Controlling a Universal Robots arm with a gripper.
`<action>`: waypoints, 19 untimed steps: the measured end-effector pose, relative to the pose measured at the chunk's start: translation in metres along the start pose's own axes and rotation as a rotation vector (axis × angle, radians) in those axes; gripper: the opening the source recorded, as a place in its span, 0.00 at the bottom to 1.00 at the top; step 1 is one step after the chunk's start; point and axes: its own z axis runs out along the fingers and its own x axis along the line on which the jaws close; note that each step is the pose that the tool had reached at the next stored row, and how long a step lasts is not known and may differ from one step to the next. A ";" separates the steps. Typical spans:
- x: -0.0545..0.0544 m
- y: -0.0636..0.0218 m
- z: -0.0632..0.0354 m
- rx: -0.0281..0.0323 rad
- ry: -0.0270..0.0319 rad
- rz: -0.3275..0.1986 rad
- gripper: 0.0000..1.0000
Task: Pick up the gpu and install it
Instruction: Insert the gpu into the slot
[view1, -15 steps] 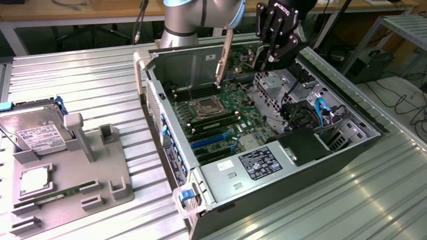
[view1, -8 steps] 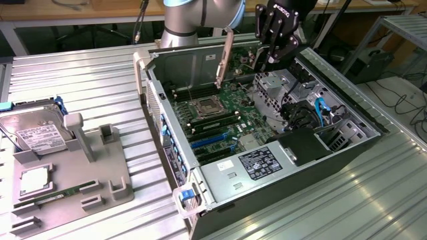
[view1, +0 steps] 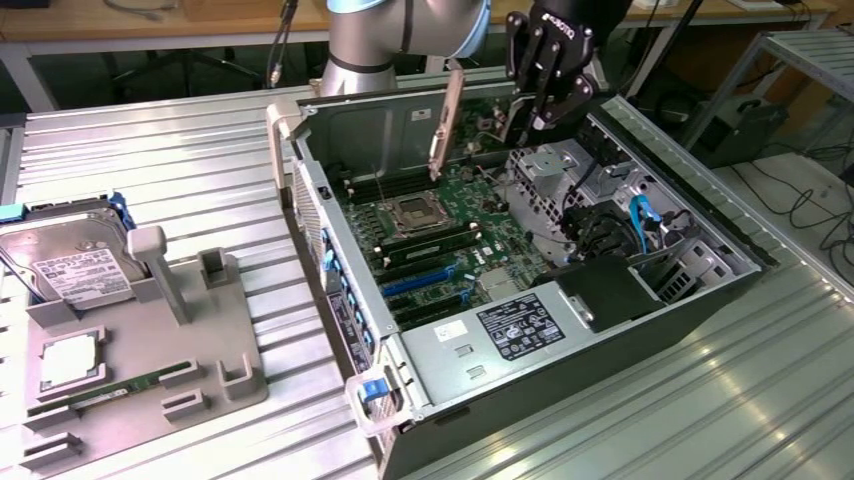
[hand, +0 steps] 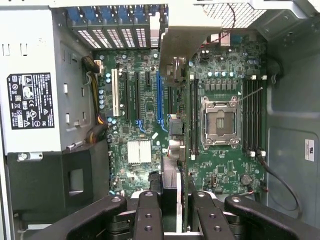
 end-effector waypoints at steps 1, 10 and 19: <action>0.000 0.0006 0.0006 0.0001 0.0000 0.000 0.28; -0.002 0.0074 0.0051 0.0004 0.0000 -0.003 0.28; -0.002 0.0152 0.0082 0.0003 0.0000 -0.006 0.28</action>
